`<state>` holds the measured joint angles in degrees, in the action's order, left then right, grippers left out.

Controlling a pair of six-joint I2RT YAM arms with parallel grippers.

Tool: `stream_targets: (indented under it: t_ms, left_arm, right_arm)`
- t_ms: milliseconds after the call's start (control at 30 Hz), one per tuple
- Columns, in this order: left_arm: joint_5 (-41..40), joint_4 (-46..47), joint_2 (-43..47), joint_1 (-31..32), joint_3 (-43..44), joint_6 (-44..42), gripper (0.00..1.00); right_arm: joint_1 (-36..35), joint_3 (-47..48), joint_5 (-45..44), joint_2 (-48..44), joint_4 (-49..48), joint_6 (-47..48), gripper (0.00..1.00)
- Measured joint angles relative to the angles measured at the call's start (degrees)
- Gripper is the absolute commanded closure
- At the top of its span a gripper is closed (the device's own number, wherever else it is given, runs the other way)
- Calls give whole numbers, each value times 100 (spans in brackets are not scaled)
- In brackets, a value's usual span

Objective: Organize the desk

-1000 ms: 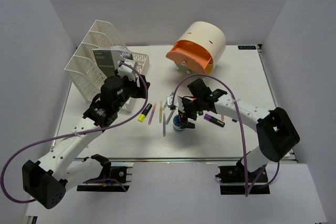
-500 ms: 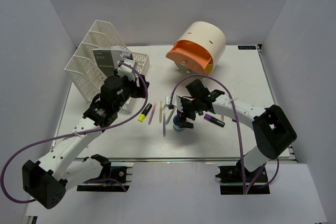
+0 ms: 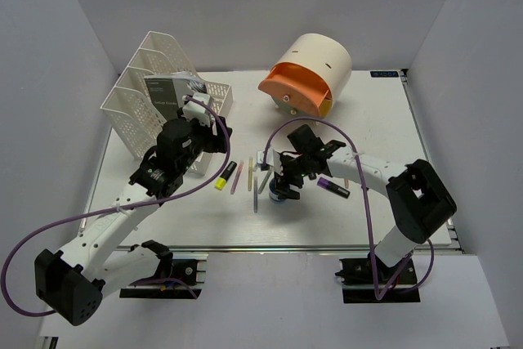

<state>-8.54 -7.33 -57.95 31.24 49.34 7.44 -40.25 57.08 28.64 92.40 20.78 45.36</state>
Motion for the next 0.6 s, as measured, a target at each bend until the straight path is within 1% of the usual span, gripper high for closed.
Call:
stream_targets:
  t_ms: [33, 100, 133, 167, 200, 233, 267, 400, 467, 600]
  left_arm:
    - [0, 0, 0, 0, -2, -2, 19]
    - [0, 2, 0, 0, -4, 0, 19]
    - [2, 4, 0, 0, -9, 2, 19]
    - [7, 7, 0, 0, -15, 4, 19]
    - [15, 4, 0, 0, -20, 7, 19]
    - [39, 7, 0, 0, -22, 9, 19]
    - [66, 9, 0, 0, -24, 11, 19]
    - [323, 76, -2, 0, -33, 66, 19]
    - [511, 184, -7, 2, -83, 133, 15]
    - [1130, 350, -243, 17, -92, 472, 13]
  right_arm:
    - [0, 0, 0, 2, -4, -7, 27]
    - [0, 0, 2, 2, -11, -15, 37]
    - [0, 0, 4, 2, -17, -26, 51]
    - [0, 0, 4, 2, -13, -37, 58]
    - [0, 0, 4, 2, -11, -37, 63]
    - [2, 0, 9, 0, -7, -37, 75]
    - [7, 0, 11, -7, 4, -37, 80]
    - [79, 0, 39, -144, 188, -103, 93]
    - [155, 0, 94, -417, 326, -177, 95]
    - [417, 0, 199, -1322, 413, -334, 97]
